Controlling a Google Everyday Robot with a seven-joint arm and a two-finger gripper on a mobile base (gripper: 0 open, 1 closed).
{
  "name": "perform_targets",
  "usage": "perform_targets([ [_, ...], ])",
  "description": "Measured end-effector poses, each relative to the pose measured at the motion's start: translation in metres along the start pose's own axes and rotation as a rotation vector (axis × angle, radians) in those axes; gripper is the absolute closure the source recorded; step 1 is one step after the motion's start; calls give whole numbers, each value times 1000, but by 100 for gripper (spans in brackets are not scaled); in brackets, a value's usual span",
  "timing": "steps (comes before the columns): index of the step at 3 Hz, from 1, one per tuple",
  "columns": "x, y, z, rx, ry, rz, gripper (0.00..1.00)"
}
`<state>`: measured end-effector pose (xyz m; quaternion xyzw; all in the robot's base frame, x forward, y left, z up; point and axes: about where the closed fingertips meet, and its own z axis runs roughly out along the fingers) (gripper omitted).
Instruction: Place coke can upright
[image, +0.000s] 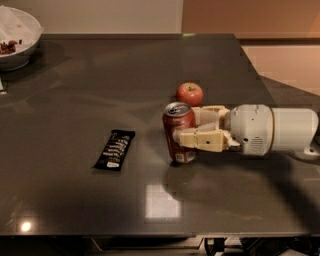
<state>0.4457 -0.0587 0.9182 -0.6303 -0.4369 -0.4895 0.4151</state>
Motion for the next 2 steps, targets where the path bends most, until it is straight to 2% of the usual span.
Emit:
perform_targets([
  [1, -3, 1, -6, 34, 50, 12, 100],
  [2, -7, -2, -11, 68, 70, 7, 82],
])
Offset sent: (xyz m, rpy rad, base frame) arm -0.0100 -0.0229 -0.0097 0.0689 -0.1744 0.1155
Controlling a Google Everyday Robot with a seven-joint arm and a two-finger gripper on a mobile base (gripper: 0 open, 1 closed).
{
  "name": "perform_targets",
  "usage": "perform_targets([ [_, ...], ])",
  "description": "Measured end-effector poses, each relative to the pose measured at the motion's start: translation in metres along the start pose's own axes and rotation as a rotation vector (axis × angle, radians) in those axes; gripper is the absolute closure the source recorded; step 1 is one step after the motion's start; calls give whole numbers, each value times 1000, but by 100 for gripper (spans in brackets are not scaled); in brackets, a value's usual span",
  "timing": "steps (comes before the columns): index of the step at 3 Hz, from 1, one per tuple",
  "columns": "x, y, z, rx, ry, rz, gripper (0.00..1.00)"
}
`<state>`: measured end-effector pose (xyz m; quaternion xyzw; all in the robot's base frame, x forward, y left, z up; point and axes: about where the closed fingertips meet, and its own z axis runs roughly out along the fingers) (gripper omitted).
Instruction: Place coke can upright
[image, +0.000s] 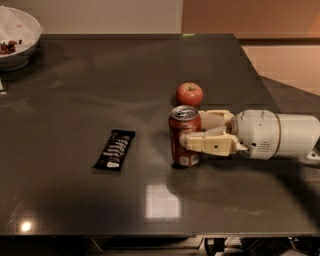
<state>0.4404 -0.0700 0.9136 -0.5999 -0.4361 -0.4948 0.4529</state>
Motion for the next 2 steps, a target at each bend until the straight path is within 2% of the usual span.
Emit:
perform_targets([
  [2, -13, 0, -7, 21, 7, -25, 36],
])
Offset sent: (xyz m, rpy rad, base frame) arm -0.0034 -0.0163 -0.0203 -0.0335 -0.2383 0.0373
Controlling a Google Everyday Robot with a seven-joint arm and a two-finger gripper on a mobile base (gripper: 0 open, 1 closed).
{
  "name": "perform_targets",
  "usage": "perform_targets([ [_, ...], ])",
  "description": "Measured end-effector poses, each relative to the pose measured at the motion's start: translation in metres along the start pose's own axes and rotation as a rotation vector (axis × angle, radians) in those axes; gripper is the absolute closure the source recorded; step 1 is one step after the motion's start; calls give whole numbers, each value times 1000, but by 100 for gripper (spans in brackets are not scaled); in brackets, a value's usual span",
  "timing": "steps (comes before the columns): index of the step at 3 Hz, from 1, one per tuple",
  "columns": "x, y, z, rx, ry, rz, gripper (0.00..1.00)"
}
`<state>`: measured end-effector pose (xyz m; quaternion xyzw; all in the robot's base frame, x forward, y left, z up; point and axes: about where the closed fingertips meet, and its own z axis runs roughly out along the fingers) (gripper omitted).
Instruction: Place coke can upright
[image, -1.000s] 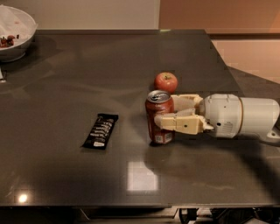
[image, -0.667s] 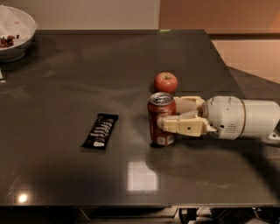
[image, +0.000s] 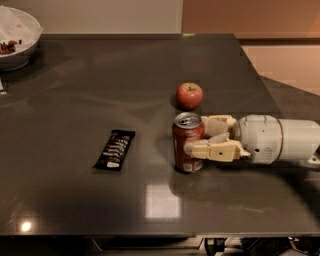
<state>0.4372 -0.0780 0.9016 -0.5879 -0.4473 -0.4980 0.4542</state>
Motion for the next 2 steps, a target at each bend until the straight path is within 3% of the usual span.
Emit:
perform_targets([
  [1, -4, 0, -1, 2, 1, -17, 12],
  [2, -3, -1, 1, 6, 0, 27, 0],
])
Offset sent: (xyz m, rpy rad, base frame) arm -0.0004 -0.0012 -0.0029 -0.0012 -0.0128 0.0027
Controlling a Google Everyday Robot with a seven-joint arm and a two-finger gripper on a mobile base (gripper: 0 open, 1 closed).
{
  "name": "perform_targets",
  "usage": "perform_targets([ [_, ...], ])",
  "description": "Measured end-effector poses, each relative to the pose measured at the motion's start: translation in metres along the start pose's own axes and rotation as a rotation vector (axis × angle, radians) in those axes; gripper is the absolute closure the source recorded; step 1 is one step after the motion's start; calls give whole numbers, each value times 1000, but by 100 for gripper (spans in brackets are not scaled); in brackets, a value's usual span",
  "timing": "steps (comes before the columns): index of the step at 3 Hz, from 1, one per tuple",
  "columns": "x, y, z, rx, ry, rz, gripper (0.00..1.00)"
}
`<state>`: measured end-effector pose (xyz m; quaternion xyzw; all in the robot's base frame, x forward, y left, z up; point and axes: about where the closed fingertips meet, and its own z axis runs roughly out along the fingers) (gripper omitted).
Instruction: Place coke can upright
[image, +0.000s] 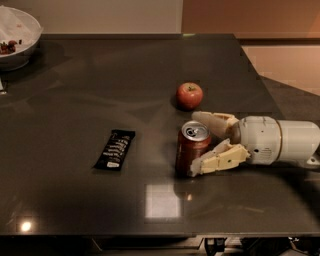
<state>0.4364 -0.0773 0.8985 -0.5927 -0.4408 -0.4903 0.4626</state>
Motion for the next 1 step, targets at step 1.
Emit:
perform_targets([
  [1, 0, -1, 2, 4, -1, 37, 0],
])
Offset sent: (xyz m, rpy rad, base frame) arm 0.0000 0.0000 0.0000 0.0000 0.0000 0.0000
